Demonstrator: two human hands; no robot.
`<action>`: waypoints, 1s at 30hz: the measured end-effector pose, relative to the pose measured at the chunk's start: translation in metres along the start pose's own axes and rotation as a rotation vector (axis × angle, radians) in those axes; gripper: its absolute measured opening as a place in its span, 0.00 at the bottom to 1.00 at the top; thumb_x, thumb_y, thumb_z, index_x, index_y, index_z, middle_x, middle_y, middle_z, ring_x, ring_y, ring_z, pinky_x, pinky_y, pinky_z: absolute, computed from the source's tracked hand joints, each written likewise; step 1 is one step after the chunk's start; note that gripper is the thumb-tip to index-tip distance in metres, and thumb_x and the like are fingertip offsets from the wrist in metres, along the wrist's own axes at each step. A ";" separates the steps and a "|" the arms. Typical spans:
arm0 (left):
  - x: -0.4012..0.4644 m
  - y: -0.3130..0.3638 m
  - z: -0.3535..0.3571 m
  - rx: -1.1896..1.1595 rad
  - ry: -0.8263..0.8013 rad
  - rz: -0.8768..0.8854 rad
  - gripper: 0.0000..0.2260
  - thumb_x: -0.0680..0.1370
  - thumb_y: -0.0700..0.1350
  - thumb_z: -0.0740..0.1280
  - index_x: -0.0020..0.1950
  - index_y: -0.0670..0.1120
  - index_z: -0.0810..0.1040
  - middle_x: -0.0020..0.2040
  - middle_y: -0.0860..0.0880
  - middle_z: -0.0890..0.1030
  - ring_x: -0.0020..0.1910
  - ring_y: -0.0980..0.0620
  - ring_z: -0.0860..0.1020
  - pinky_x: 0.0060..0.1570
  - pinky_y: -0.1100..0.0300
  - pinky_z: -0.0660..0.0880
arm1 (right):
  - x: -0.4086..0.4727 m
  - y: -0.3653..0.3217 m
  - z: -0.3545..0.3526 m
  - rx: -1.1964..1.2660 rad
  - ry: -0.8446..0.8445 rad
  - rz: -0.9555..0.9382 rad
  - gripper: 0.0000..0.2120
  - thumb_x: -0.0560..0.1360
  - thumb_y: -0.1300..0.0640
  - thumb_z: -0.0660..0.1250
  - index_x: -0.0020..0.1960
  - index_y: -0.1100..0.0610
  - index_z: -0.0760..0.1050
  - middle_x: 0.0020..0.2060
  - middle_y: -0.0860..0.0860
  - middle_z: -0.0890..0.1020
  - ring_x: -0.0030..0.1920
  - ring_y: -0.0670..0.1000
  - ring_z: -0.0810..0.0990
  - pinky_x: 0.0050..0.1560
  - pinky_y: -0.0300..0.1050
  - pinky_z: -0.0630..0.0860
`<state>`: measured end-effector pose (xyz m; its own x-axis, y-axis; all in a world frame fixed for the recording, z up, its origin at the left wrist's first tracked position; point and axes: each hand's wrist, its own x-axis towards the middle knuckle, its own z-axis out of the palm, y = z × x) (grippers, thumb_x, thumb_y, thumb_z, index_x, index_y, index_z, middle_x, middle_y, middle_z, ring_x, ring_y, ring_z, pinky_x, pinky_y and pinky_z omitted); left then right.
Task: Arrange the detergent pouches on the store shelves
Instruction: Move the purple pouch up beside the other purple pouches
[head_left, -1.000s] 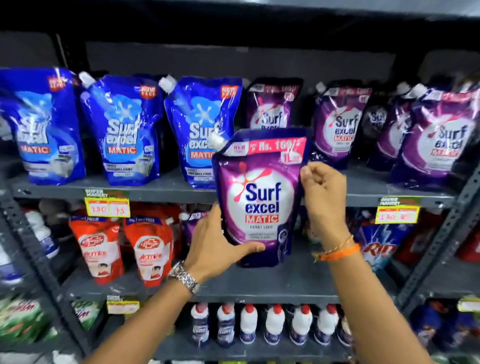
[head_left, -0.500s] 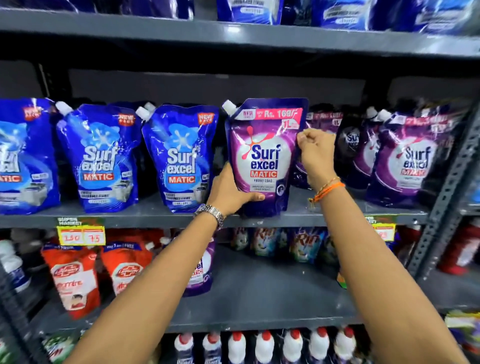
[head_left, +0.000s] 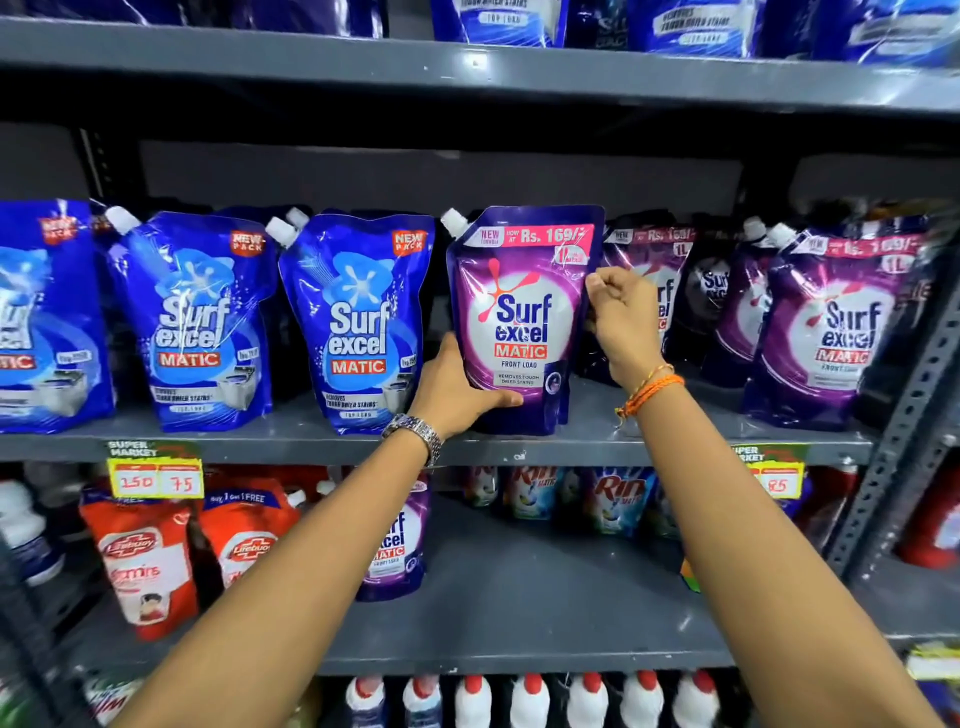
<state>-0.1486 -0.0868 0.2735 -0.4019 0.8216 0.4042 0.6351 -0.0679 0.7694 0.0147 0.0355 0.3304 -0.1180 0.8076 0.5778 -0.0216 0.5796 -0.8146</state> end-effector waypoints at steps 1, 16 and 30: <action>-0.002 0.000 0.000 0.010 -0.004 0.000 0.42 0.61 0.53 0.82 0.68 0.45 0.64 0.64 0.47 0.79 0.62 0.46 0.79 0.54 0.60 0.73 | -0.003 -0.002 0.000 0.006 0.009 0.001 0.07 0.80 0.54 0.62 0.45 0.49 0.78 0.47 0.57 0.86 0.51 0.58 0.85 0.54 0.60 0.83; -0.150 -0.139 0.002 -0.211 0.218 -0.011 0.27 0.64 0.37 0.79 0.56 0.56 0.74 0.50 0.55 0.81 0.50 0.52 0.82 0.53 0.56 0.81 | -0.206 0.043 0.019 -0.005 0.410 -0.179 0.01 0.80 0.63 0.65 0.50 0.58 0.75 0.43 0.48 0.78 0.43 0.37 0.75 0.47 0.31 0.70; -0.120 -0.333 0.030 -0.083 -0.014 -0.540 0.48 0.52 0.46 0.86 0.69 0.41 0.70 0.63 0.52 0.73 0.64 0.50 0.74 0.64 0.59 0.71 | -0.214 0.218 0.183 0.005 -0.384 0.563 0.23 0.77 0.65 0.68 0.70 0.62 0.66 0.60 0.49 0.76 0.60 0.48 0.77 0.60 0.43 0.74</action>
<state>-0.2915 -0.1457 -0.0460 -0.6475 0.7593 -0.0649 0.2864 0.3214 0.9026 -0.1466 -0.0314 0.0199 -0.4562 0.8898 0.0076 0.1415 0.0810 -0.9866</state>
